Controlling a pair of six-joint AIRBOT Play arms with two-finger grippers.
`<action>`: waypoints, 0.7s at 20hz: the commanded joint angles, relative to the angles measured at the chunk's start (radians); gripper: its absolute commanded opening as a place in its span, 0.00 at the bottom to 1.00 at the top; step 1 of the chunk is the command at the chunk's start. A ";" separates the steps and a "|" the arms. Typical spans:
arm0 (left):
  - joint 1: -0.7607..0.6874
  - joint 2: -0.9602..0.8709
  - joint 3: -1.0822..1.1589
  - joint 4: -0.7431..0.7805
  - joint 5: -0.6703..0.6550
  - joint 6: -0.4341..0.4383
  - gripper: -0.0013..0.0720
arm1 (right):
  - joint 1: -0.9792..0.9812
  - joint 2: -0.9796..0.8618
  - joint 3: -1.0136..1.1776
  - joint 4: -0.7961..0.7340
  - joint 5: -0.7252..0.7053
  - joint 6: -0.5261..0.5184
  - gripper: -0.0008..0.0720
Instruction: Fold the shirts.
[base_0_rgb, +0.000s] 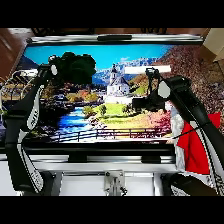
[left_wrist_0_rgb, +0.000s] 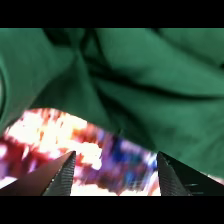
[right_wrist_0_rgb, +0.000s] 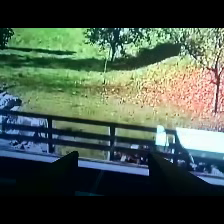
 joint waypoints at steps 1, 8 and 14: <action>0.003 -0.025 -0.006 -0.086 0.110 -0.015 0.85 | 0.000 0.000 0.001 0.010 -0.001 -0.001 0.75; 0.003 -0.027 -0.016 -0.139 0.212 -0.011 0.17 | 0.000 0.000 0.001 0.010 0.000 -0.002 0.75; -0.082 0.153 -0.016 -0.153 0.230 0.278 0.06 | 0.000 0.008 0.001 -0.026 -0.025 -0.032 0.75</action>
